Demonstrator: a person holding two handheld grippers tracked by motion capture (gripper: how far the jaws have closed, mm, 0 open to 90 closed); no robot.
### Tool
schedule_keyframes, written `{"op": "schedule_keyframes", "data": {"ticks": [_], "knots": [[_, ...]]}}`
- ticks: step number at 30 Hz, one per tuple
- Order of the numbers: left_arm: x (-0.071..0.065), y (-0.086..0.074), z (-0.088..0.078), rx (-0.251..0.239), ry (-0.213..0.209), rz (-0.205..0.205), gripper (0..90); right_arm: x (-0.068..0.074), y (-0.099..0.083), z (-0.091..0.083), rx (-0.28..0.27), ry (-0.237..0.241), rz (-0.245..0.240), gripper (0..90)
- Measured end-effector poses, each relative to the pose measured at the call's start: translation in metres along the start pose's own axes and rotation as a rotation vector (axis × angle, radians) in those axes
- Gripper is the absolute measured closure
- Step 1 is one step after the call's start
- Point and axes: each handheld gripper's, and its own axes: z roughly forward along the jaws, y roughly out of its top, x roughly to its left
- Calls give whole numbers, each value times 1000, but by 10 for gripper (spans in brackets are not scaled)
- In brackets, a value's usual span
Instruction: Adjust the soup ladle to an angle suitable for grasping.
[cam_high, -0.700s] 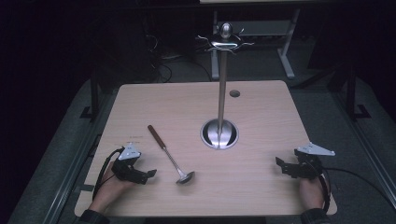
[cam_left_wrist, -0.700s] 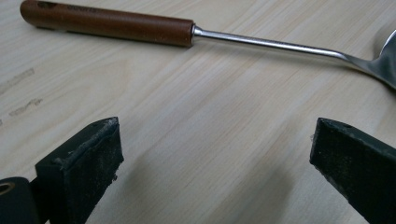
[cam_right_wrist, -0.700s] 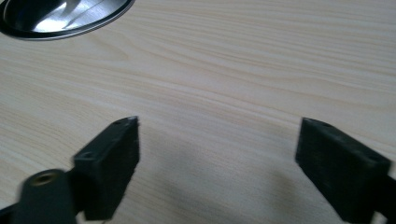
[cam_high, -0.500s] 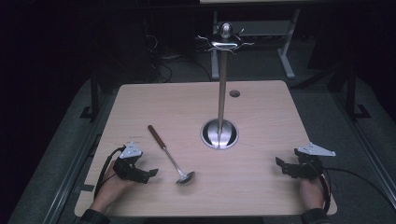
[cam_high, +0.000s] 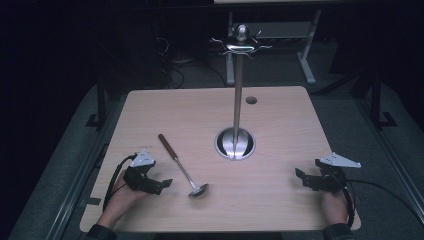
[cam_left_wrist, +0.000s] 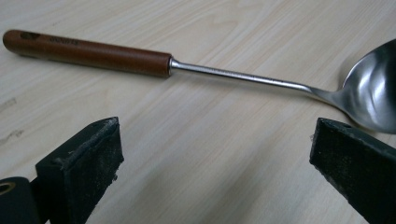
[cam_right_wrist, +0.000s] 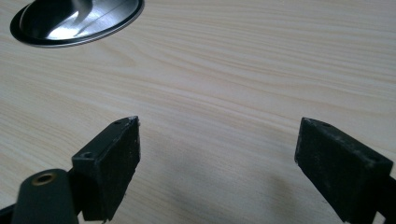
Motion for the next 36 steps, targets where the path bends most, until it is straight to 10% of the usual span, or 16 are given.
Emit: {"op": "schedule_keyframes", "data": {"ticks": [16,36], "knots": [[-14,29,6,-49,-52,21,354,0,0,0,4,4,-3,137],[-41,54,33,49,-137,46,900,-1,0,0,-3,10,11,137]]}}
